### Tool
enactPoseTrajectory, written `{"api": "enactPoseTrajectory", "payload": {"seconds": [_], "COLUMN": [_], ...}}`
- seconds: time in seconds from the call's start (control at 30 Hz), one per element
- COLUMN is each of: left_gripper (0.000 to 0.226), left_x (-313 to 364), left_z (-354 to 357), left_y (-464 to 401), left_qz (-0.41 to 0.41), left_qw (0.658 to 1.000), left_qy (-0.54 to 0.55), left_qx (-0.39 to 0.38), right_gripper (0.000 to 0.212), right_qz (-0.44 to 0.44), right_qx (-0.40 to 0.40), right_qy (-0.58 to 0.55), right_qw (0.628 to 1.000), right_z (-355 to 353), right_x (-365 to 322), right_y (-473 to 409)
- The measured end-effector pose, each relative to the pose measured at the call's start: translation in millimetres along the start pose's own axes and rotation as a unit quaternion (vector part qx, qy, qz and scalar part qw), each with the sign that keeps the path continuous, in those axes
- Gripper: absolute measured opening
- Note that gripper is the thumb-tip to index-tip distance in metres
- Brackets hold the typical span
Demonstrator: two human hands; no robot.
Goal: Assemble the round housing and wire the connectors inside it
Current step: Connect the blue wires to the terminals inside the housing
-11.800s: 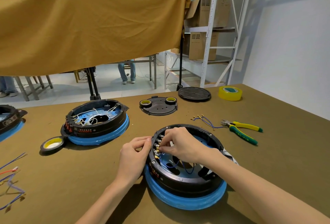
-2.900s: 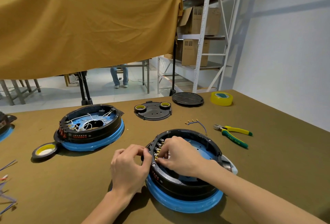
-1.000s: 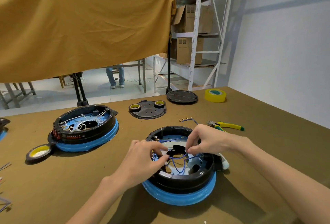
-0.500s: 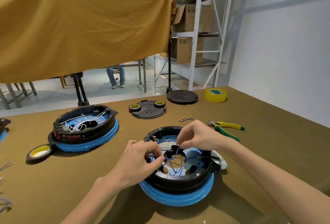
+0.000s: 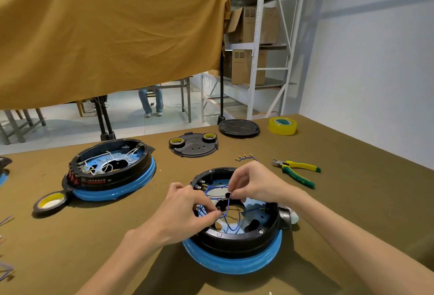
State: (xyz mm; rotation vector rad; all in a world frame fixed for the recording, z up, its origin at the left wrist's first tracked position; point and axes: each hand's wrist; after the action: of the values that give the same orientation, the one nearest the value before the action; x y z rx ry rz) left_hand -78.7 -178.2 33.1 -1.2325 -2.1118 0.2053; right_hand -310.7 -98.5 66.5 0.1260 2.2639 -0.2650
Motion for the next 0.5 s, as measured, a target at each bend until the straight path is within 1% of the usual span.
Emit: {"api": "enactPoseTrajectory", "payload": {"seconds": [0.17,0.3,0.4,0.5], "left_gripper": [0.021,0.006,0.006,0.008], "left_x": [8,10,11,11], "left_z": [-3,-8,-9,-11], "left_y": [-7,-11,-13,-15], "left_qz": [-0.009,-0.008,0.001,0.005], "left_qw": [1.000,0.998,0.996,0.993], "left_qy": [-0.003,0.020,0.038,0.036], "left_qx": [-0.028,-0.056,-0.086,-0.116], "right_gripper": [0.006,0.010,0.012,0.013], "right_qz": [0.024,0.053,0.066,0.070], "right_qx": [-0.005,-0.003,-0.013,-0.004], "right_qy": [-0.032,-0.075,-0.062,-0.049], "right_qw": [0.999,0.996,0.996,0.996], "right_z": [-11,-12,-5,5], "right_x": [-2,-2,-1,0], "right_y": [4,3,0,-3]}}
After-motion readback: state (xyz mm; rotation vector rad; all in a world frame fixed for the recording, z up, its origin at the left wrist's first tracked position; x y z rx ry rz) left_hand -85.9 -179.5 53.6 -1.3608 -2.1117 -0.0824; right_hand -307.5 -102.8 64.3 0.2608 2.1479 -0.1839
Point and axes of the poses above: each hand's wrist, its own y-axis away from the middle knuckle, its own z-axis out of the palm, x = y × z, and after that the axes turned 8 degrees about x, right-handed
